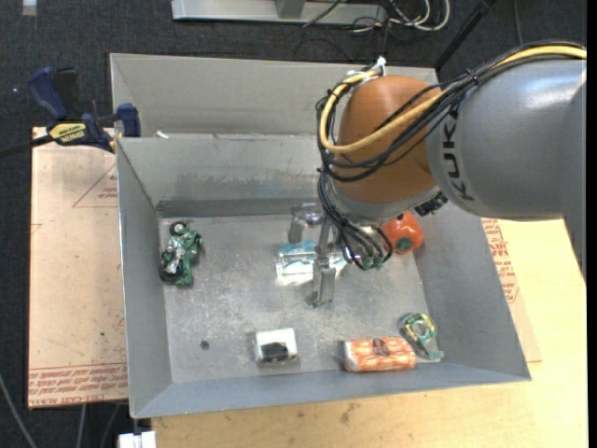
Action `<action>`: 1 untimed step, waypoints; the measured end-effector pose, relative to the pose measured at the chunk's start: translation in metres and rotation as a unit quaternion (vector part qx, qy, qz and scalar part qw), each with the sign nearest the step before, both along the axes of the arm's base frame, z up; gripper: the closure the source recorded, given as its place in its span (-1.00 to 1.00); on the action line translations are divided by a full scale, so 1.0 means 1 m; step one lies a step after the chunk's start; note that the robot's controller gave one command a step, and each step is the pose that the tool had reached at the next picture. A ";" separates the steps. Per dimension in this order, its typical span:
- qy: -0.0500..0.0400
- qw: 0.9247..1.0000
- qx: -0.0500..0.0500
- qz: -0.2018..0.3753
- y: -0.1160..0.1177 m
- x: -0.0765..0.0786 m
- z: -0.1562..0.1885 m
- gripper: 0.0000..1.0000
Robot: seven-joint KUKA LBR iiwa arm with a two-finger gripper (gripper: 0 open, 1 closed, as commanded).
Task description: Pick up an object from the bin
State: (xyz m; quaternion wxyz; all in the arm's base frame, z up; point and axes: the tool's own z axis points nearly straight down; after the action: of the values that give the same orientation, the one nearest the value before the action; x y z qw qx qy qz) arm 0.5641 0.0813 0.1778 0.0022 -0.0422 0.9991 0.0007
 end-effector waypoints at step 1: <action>0.000 1.000 0.000 0.004 0.007 0.004 -0.008 -1.00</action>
Offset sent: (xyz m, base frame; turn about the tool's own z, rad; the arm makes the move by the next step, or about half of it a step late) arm -0.0063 0.0297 -0.0202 -0.1350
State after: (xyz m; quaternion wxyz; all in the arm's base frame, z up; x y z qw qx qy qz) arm 0.5685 0.0879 0.1697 0.0020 -0.0458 0.9989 0.0008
